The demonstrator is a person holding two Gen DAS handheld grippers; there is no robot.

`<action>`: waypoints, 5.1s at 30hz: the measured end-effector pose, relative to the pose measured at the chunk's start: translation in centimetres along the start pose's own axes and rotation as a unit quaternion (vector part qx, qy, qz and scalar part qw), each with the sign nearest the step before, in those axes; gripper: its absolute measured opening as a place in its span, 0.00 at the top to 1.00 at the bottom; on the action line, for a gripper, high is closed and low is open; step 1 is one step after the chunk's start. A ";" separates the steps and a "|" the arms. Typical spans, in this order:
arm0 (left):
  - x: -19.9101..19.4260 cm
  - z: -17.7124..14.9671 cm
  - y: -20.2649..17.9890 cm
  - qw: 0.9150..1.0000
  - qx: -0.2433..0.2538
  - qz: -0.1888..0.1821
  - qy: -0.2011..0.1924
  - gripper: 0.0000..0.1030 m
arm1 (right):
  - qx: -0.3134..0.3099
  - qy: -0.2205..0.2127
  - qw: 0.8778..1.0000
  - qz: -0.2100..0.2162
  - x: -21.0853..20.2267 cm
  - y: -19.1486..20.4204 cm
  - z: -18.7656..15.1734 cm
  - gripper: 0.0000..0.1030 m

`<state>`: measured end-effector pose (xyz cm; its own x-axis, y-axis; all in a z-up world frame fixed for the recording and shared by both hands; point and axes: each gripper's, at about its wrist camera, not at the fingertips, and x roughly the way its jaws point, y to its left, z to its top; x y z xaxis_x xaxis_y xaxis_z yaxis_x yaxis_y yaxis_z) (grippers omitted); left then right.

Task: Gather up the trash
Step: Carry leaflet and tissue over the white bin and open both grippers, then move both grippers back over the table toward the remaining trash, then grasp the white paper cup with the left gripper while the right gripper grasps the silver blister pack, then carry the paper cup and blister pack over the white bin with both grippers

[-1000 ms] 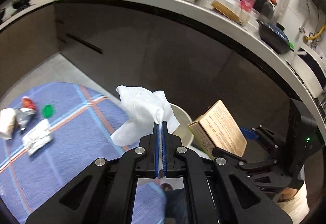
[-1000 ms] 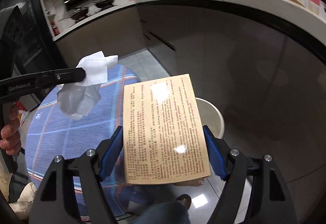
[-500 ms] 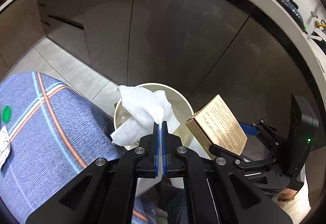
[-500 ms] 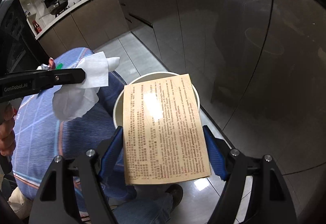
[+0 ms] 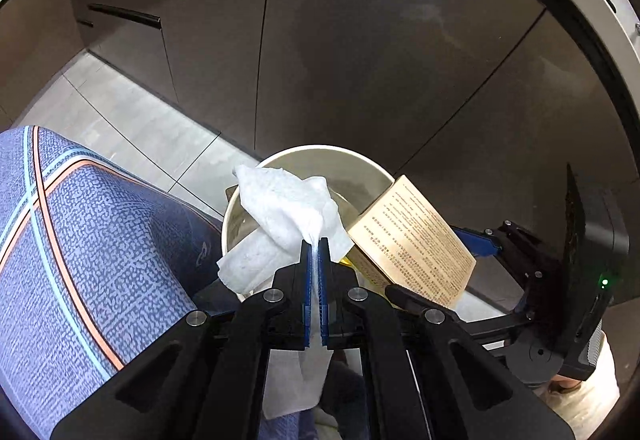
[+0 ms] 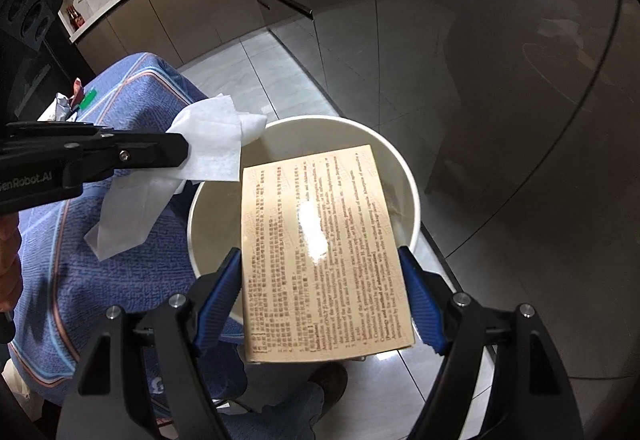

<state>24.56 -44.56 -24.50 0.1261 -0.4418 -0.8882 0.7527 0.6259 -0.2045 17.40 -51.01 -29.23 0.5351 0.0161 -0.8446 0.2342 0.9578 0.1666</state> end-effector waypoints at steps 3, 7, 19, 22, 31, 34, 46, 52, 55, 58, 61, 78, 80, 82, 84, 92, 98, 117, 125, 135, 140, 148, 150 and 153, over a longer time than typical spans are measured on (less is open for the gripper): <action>0.5 0.3 0.5 1.000 -0.001 0.007 -0.003 0.86 | -0.007 0.007 1.000 -0.001 0.8 0.0 0.1 0.24; 0.6 0.6 1.0 1.000 -0.008 0.014 -0.015 0.51 | -0.027 0.013 1.000 -0.006 1.3 0.1 -0.4 0.12; 0.3 0.8 2.3 0.999 -0.025 0.034 -0.028 0.18 | -0.042 0.004 0.999 -0.013 0.9 0.4 -1.2 0.04; -0.6 0.7 2.5 0.998 -0.031 0.042 -0.042 0.10 | -0.040 -0.003 0.999 -0.011 0.2 0.5 -1.1 0.03; -4.4 -0.3 2.4 0.996 -0.038 0.060 -0.063 0.08 | -0.042 -0.017 0.999 -0.018 -2.6 1.8 -0.8 0.03; -6.0 -0.5 2.0 0.994 -0.042 0.063 -0.073 0.08 | -0.045 -0.028 0.998 -0.018 -4.2 2.5 -0.6 0.03; -15.6 -4.1 3.8 0.985 -0.062 0.095 -0.133 0.08 | -0.082 -0.089 0.993 0.008 -11.6 9.0 0.8 0.03; -20.4 -6.8 5.7 0.976 -0.082 0.110 -0.166 0.08 | -0.119 -0.106 0.987 0.023 -13.9 13.6 1.5 0.03; -22.6 -8.5 7.3 0.972 -0.094 0.120 -0.177 0.08 | -0.135 -0.109 0.984 0.034 -14.3 15.7 1.8 0.03; -24.7 -10.8 9.7 0.967 -0.110 0.135 -0.188 0.08 | -0.148 -0.108 0.982 0.051 -14.5 18.0 1.9 0.03; -26.1 -13.5 12.8 0.962 -0.130 0.156 -0.184 0.08 | -0.152 -0.099 0.980 0.083 -14.2 20.5 2.3 0.03; -28.4 -21.3 26.3 0.942 -0.207 0.198 -0.175 0.09 | -0.219 -0.030 0.963 0.154 -4.2 33.5 7.5 0.04; -28.3 -21.2 27.6 0.941 -0.211 0.200 -0.174 0.10 | -0.252 -0.027 0.958 0.131 -2.7 34.5 7.6 0.08; -28.0 -20.7 29.0 0.941 -0.215 0.198 -0.173 0.11 | -0.290 -0.027 0.952 0.098 -1.2 35.6 7.4 0.12; -27.6 -19.9 30.5 0.940 -0.216 0.201 -0.171 0.11 | -0.331 -0.033 0.941 0.068 0.0 36.5 7.2 0.14; -25.4 -15.2 34.4 0.944 -0.203 0.204 -0.161 0.09 | -0.427 -0.049 0.902 0.038 3.3 39.2 7.1 0.23; -23.1 -11.7 37.4 0.946 -0.199 0.217 -0.137 0.08 | -0.431 -0.056 0.899 0.050 4.4 39.9 8.1 0.35; -18.0 -8.5 41.5 0.959 -0.237 0.127 -0.087 0.30 | -0.324 -0.067 0.939 0.093 -0.7 37.7 8.9 0.85; -18.8 -9.6 40.0 0.961 -0.226 0.134 -0.089 0.39 | -0.295 -0.055 0.948 0.105 -2.5 36.7 9.0 0.88; -25.1 -14.3 33.6 0.961 -0.186 0.149 -0.138 0.44 | -0.255 -0.061 0.956 0.131 -5.7 35.6 8.7 0.88; -28.7 -16.1 28.9 0.960 -0.164 0.141 -0.176 0.44 | -0.233 -0.081 0.958 0.145 -8.7 34.5 7.9 0.88; -30.8 -15.4 20.0 0.966 -0.099 0.109 -0.213 0.44 | -0.185 -0.115 0.965 0.145 -13.5 30.1 5.8 0.88; -30.5 -14.7 17.9 0.968 -0.082 0.096 -0.216 0.44 | -0.166 -0.125 0.969 0.136 -14.8 27.9 5.1 0.88; -29.3 -13.7 14.9 0.972 -0.059 0.072 -0.216 0.44 | -0.137 -0.135 0.974 0.117 -15.8 24.6 4.5 0.88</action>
<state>23.27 -13.48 -7.18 0.5039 -0.5563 -0.6608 0.6312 0.7593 -0.1579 18.29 -29.01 -9.49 0.7505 0.2019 -0.6293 -0.1246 0.9783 0.1653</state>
